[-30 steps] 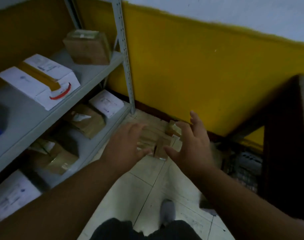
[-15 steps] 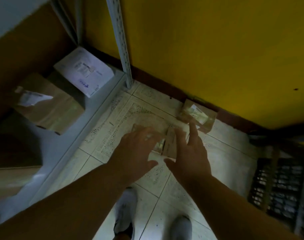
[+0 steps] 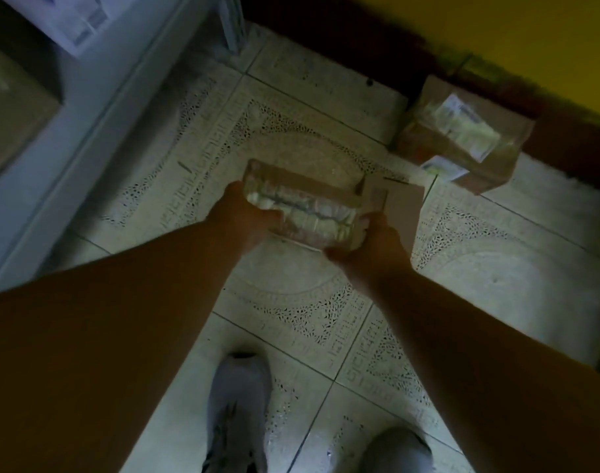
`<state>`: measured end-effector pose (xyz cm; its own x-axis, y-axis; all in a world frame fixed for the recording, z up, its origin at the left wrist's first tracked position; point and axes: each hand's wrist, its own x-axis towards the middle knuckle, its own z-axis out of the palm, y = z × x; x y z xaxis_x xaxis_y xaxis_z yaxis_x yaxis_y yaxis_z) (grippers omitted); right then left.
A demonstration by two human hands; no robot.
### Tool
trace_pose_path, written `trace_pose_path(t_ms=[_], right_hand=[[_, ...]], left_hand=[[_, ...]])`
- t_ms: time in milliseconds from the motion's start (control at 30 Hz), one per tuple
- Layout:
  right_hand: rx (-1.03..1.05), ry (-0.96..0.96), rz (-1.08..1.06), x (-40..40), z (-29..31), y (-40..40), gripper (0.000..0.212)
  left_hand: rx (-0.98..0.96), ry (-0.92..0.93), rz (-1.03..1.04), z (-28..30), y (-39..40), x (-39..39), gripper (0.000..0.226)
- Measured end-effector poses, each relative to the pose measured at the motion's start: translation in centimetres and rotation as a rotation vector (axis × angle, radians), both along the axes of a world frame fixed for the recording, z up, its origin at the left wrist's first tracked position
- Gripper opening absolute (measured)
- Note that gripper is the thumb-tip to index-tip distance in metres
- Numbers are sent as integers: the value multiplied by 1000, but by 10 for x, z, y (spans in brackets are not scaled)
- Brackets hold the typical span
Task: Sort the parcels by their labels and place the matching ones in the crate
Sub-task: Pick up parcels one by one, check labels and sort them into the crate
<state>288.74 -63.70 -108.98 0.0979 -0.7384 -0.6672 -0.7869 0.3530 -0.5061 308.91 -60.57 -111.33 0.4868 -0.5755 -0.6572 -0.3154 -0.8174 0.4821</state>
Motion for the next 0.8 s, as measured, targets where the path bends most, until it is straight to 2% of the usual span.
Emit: trace_pose_path(t_ms=[67,133,233,333,533,667,733,800], right_hand=[[107,-92,-75,4,-9,-3,63],[115,-164,-169,7,-6,-9,60],[4,-217,-270,15,29,-18,53],[-158,-266,-291,24,93,-32,46],[-550,-272,-103,58,303,-34,57],[-691,-256,54,71,474,-26,68],[-731,-225,125,72,557,-23,67],[-797,-179,199,72,630,-24,63]], left_hand=[[2,31,10,-17,1,3,80],[-30,16,20,-15,1,5,77],[-124,-89,-96,19,-5,5,99],[-148,-109,-147,78,-8,7,104],[-135,-145,-11,277,-6,-3,102],[-278,-61,119,419,9,5,115],[-383,16,190,492,19,5,104],[-492,55,219,566,23,1,84]])
